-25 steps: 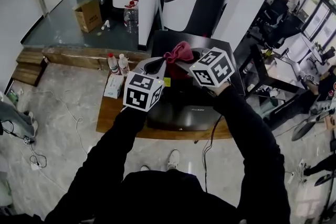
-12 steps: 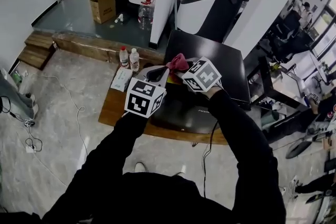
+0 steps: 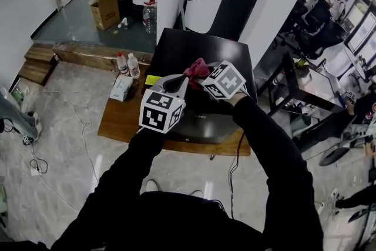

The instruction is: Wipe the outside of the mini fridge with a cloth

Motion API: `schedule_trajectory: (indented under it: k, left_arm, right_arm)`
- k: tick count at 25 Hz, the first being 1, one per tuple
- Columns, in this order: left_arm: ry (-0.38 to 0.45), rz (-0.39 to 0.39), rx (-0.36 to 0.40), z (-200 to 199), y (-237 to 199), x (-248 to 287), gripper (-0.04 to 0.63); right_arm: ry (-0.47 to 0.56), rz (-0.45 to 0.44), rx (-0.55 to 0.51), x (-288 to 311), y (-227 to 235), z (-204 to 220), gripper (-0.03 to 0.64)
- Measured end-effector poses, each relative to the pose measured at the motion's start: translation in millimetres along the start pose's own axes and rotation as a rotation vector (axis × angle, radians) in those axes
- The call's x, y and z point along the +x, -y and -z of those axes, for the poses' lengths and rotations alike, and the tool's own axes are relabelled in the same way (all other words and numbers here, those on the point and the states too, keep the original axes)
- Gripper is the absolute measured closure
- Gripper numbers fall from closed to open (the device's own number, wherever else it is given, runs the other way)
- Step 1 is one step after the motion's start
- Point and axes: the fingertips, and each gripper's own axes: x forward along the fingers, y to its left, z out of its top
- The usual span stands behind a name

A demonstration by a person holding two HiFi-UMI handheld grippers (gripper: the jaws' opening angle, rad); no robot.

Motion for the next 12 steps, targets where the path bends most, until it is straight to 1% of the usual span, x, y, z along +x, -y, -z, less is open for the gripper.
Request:
schedule_trajectory:
  k: [6, 12]
  left_arm:
    - [-0.015, 0.062, 0.018, -1, 86, 46, 0.589]
    - [-0.020, 0.108, 0.027, -4, 157, 85, 0.589]
  right_arm:
    - [-0.011, 0.041, 0.039, -59, 34, 72, 0.528]
    - [-0.023, 0.086, 0.088, -117, 68, 142, 0.528]
